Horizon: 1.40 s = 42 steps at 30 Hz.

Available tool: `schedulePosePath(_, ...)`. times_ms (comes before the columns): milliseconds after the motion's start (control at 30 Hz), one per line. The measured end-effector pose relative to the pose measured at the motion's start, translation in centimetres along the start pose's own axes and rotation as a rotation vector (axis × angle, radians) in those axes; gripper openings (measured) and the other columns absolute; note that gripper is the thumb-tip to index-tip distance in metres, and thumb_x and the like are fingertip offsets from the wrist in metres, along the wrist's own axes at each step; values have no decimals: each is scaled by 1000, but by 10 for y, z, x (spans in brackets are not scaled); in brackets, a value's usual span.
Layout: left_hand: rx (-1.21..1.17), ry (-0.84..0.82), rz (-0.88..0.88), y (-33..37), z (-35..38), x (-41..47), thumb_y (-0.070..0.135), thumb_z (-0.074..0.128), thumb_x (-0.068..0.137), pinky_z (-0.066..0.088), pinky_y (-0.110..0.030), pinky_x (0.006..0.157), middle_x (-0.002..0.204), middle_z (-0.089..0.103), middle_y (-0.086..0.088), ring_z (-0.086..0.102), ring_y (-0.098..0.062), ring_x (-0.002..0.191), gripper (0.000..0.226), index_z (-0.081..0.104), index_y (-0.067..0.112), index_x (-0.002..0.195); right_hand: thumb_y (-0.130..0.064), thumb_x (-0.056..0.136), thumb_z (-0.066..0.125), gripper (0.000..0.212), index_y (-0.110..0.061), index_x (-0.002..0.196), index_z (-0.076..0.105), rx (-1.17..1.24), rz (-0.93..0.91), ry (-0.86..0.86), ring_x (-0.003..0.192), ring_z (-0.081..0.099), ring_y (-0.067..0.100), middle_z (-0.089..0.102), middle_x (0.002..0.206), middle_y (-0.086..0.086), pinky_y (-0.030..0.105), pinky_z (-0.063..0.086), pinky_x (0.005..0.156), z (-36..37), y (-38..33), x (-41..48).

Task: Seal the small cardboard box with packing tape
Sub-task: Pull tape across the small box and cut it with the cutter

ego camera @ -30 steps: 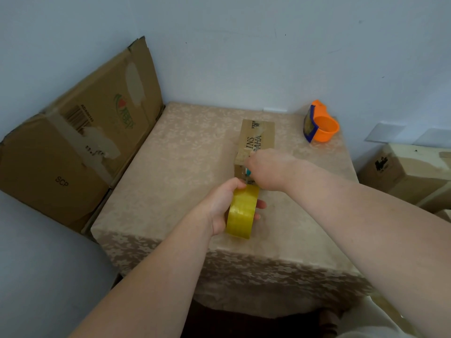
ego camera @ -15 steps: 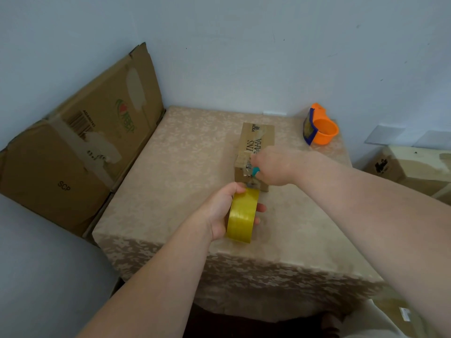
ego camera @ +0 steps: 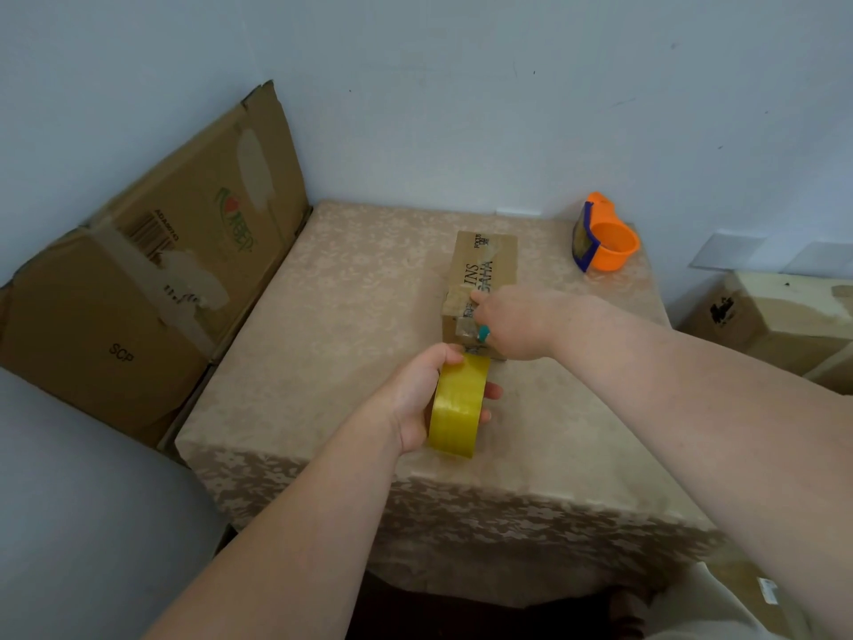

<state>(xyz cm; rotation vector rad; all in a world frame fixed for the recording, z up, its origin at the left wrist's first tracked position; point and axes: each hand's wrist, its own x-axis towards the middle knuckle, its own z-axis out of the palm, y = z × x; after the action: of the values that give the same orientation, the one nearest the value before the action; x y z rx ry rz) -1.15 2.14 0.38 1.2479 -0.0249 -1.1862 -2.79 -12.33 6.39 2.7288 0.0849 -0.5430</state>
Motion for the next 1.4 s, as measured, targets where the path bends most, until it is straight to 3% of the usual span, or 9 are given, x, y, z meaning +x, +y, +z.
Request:
schedulePosePath(167,2,12,-19,0,-1,-1,26,42,89,51,-35,67,88,70,-20,64,-30,58,32,55,15,116,-14,95,41,38,-8,131,51,36,3,-45,111,57,24,40,149,9,26,44,76,4,7,7)
schedulePosePath(300,-7,8,-35,2,-1,-2,28,41,88,50,-34,65,84,71,-18,64,-28,55,36,56,10,116,-17,93,38,33,-9,121,55,118,20,-113,83,68,22,51,141,6,26,47,55,3,25,11)
schedulePosePath(667,-16,15,-22,2,-2,-2,27,40,89,49,-34,67,82,71,-18,64,-28,57,38,54,11,121,-12,94,41,41,-9,134,48,5,11,-26,120,53,25,36,151,9,29,45,88,5,5,6)
schedulePosePath(833,-29,12,2,-1,1,-3,22,40,90,46,-36,68,75,71,-18,56,-37,87,19,56,17,99,-10,94,40,42,-7,135,46,21,39,-20,117,56,28,17,159,13,29,42,76,6,-3,3)
schedulePosePath(1000,-47,7,-9,-1,-1,-9,25,41,89,47,-33,64,79,72,-18,59,-32,74,26,51,17,111,-12,94,40,42,-9,136,47,57,32,-33,117,55,27,21,158,12,28,41,75,2,1,4)
schedulePosePath(1100,-66,15,-8,1,-2,-12,25,40,90,49,-32,62,80,72,-18,60,-31,69,29,49,17,116,-17,95,41,37,-7,129,54,175,46,-17,109,58,27,46,144,12,29,45,77,1,11,2)
schedulePosePath(1167,-70,17,-4,2,-1,-15,25,40,91,50,-32,63,80,71,-18,61,-29,61,25,53,17,111,-18,94,43,30,-6,116,60,316,72,10,91,60,25,63,120,11,28,44,64,-1,16,-2)
schedulePosePath(1300,-70,38,17,1,2,-20,25,39,93,49,-35,67,83,71,-17,61,-26,53,23,56,17,106,-17,94,43,14,-9,91,54,598,101,128,82,63,28,58,87,10,24,35,50,-2,18,-16)
schedulePosePath(1400,-62,75,54,1,4,-21,20,39,94,52,-35,63,84,73,-15,62,-26,56,42,38,17,136,-14,93,44,13,-8,90,55,753,130,204,75,64,27,57,82,8,23,38,48,0,11,-22)
